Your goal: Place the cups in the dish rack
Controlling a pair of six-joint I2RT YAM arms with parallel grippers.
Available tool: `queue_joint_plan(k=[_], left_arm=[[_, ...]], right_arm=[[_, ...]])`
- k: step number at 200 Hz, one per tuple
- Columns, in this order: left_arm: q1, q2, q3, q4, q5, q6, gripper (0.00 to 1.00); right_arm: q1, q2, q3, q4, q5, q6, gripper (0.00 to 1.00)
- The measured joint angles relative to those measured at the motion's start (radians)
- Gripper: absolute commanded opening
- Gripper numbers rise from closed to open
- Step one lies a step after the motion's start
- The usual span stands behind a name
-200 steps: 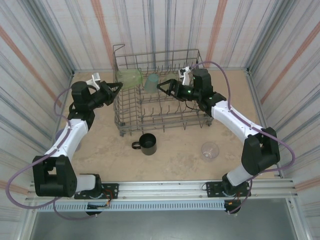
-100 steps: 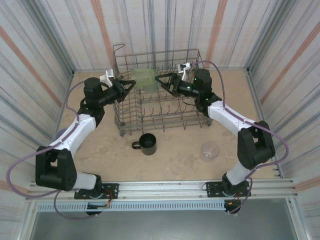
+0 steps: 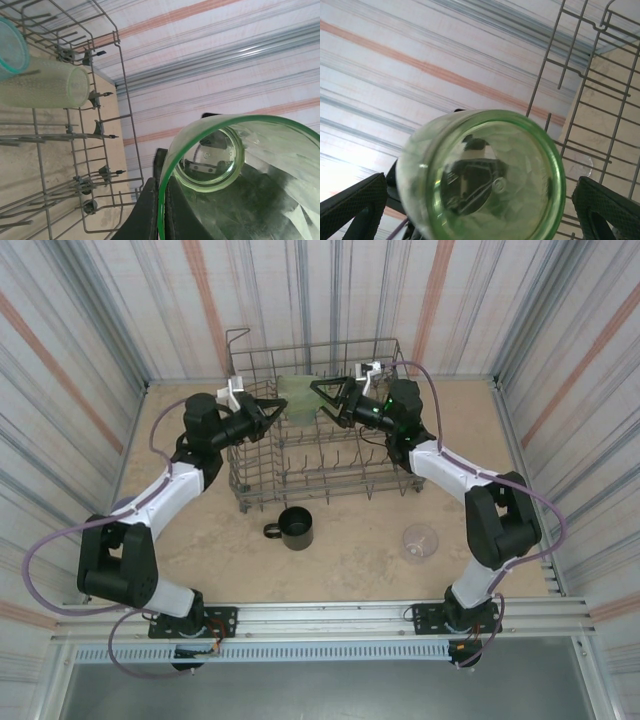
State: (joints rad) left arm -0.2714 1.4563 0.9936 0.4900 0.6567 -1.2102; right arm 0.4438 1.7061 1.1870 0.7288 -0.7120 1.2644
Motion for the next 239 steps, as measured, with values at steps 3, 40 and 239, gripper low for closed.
queue_joint_plan(k=[3, 40, 239], left_arm=[[-0.003, 0.002, 0.002, 0.004, 0.000, 0.000, 0.00], [-0.032, 0.030, 0.012, 0.033, -0.004, -0.010, 0.00], [-0.050, 0.025, 0.023, -0.063, -0.037, 0.055, 0.54]], right_arm=[[0.000, 0.003, 0.000, 0.005, 0.000, 0.006, 0.99], [0.000, 0.012, 0.000, 0.066, 0.003, 0.053, 0.99], [-0.035, 0.052, -0.045, 0.236, 0.034, 0.172, 0.52]])
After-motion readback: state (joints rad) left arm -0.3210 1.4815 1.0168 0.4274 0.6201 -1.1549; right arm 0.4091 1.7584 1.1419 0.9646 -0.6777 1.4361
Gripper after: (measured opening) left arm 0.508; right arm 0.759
